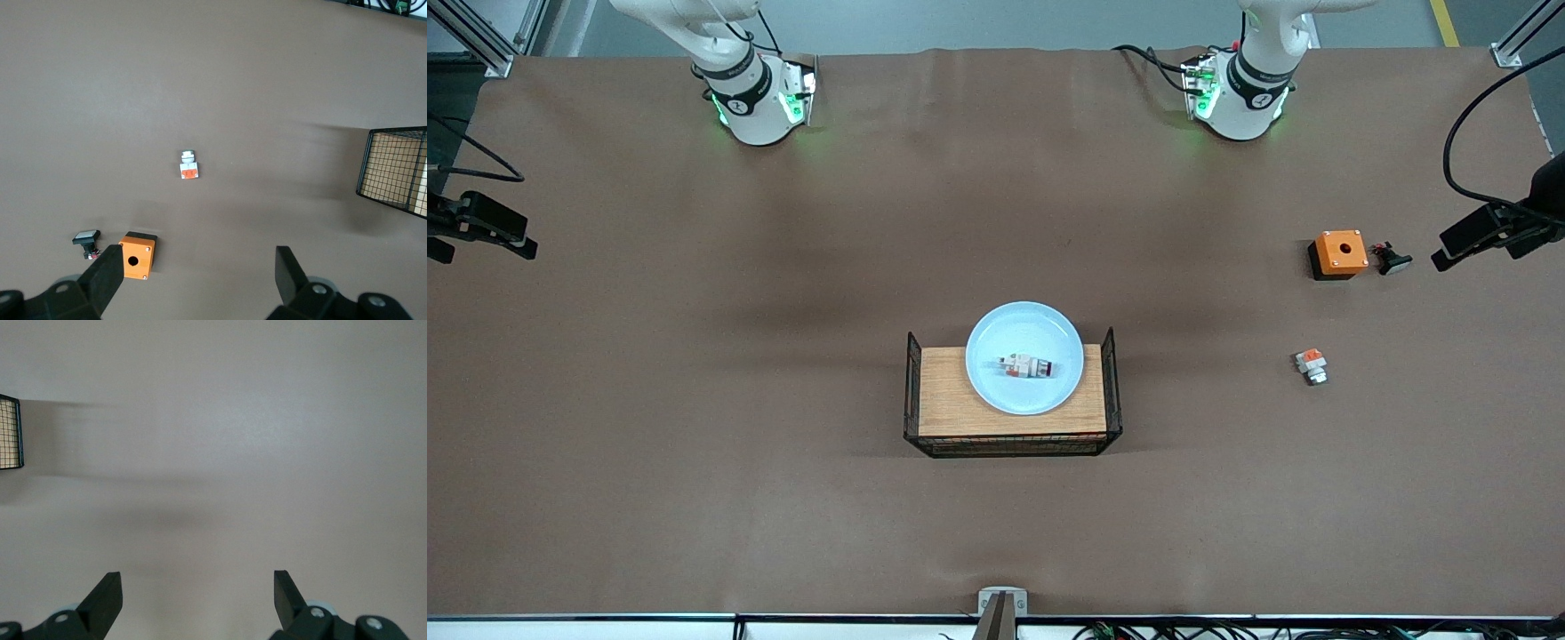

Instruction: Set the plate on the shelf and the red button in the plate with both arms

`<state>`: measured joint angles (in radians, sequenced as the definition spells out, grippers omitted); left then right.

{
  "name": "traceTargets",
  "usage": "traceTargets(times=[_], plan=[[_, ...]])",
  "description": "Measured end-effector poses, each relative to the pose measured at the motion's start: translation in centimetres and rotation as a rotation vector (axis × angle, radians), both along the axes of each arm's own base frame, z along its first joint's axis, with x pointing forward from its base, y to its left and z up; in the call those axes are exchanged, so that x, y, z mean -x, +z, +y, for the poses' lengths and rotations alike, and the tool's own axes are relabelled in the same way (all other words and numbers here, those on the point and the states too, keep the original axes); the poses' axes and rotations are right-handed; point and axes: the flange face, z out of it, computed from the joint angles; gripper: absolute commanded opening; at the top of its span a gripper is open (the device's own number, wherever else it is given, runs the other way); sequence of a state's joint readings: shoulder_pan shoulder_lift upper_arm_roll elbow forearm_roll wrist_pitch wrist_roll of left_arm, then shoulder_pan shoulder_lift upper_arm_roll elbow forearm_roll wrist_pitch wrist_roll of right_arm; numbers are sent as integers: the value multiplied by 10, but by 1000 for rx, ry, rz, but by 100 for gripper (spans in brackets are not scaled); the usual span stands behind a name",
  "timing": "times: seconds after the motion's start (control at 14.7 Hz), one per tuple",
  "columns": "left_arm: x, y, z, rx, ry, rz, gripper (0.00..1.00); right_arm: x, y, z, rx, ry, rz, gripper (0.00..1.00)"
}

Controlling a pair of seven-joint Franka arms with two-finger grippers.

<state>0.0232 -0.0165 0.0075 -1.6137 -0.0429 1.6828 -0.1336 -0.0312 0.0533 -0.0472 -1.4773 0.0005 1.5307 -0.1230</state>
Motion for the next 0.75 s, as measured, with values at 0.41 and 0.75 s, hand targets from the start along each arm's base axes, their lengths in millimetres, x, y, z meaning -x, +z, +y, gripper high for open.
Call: traceTargets(times=[0.41, 0.75], plan=[[3, 5, -9, -3, -31, 4, 100, 0, 0, 0, 0, 0, 0, 100], [3, 6, -17, -8, -44, 2, 100, 0, 0, 0, 0, 0, 0, 100]])
